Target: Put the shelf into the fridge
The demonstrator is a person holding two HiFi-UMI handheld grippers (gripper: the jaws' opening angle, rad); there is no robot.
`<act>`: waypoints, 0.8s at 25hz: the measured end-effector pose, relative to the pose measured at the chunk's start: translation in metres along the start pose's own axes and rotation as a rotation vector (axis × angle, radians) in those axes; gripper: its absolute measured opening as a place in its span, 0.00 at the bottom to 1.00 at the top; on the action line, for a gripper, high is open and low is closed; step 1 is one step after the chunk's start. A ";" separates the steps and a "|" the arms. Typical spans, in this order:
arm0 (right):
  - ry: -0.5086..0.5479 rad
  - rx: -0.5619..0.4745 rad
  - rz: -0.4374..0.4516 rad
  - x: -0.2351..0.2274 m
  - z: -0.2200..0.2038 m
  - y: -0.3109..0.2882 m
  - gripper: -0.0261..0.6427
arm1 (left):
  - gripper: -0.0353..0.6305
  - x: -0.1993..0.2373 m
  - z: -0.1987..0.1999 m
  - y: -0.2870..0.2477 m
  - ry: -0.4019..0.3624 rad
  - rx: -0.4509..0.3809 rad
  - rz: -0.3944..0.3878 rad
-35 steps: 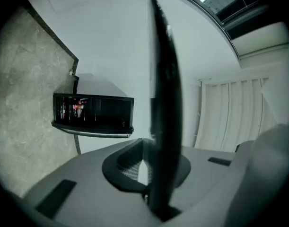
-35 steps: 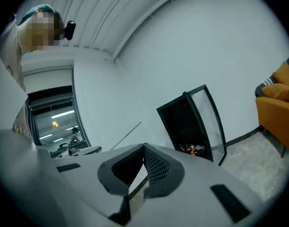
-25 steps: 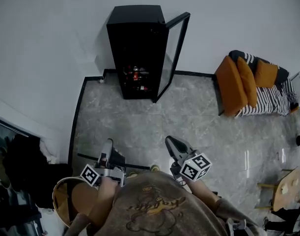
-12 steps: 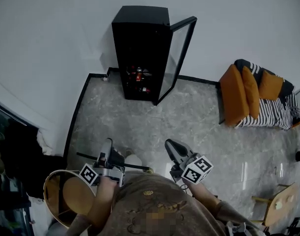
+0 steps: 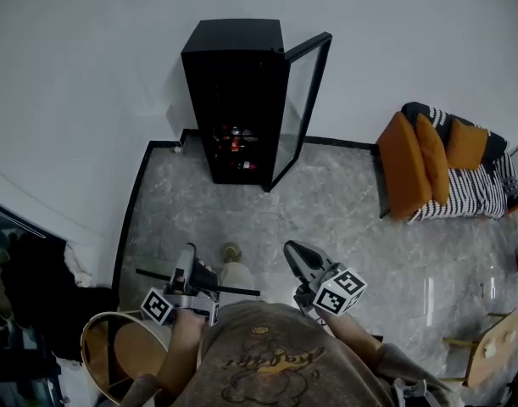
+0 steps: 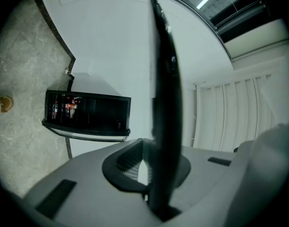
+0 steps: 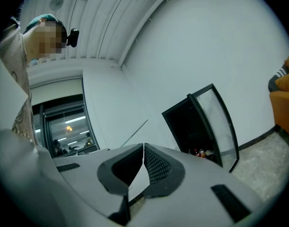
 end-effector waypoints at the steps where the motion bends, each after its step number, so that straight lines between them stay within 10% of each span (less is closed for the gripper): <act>1: -0.004 0.000 -0.003 -0.003 0.002 -0.004 0.07 | 0.08 0.002 0.002 -0.005 0.000 -0.001 0.000; 20: -0.072 -0.003 -0.072 -0.067 0.044 -0.096 0.07 | 0.08 0.061 0.040 -0.127 0.037 0.055 0.038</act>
Point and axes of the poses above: the fingertips, and each gripper's own axes: y backward along the fingers, x to its left, z out of its top, the point moved 6 cm from there along y, backward along the fingers, and after that the axes turned 10 degrees about -y, right-handed, at the moved point
